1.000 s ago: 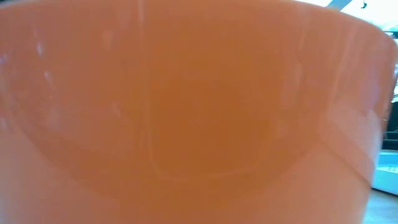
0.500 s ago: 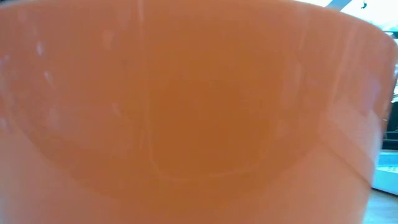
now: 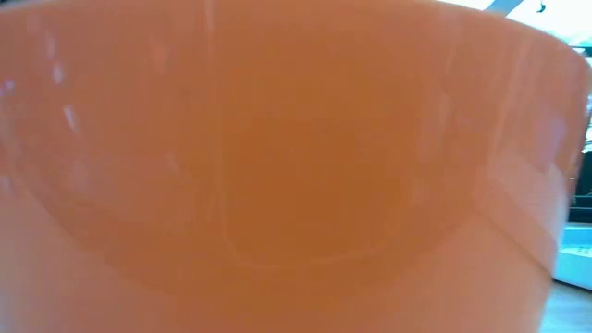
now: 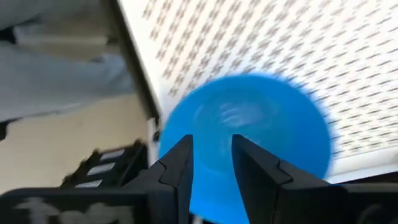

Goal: Pick & Place Mini bowls
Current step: Put the top right red bowl on the shelf

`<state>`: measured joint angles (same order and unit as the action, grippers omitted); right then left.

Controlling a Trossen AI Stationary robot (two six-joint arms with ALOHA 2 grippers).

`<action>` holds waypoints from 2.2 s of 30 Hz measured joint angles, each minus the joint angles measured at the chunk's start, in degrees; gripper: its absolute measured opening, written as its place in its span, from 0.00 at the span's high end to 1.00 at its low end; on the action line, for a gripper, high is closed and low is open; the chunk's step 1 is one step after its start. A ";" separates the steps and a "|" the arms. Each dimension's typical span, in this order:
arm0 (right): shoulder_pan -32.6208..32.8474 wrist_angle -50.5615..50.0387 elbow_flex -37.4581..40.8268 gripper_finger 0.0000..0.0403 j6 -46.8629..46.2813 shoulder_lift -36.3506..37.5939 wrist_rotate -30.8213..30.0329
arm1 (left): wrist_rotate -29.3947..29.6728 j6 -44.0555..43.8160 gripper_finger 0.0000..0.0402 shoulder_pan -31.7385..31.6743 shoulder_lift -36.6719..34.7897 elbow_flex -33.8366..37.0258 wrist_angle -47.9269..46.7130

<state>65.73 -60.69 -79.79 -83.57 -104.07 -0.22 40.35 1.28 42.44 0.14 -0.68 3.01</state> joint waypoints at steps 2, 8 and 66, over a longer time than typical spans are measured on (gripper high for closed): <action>0.00 -2.71 -1.42 0.75 0.03 0.57 -4.30 | 0.01 0.00 1.00 -0.02 0.00 0.01 0.02; 0.00 -6.65 -3.90 0.77 3.08 3.31 -25.32 | 0.00 0.04 1.00 -0.01 0.00 0.00 0.01; -41.18 -12.38 -3.24 0.85 27.97 23.13 -68.48 | 49.73 21.82 1.00 -0.02 10.48 -25.29 5.11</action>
<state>24.56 -73.07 -83.02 -55.60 -80.95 -68.70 90.08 23.10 42.41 10.62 -25.97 8.12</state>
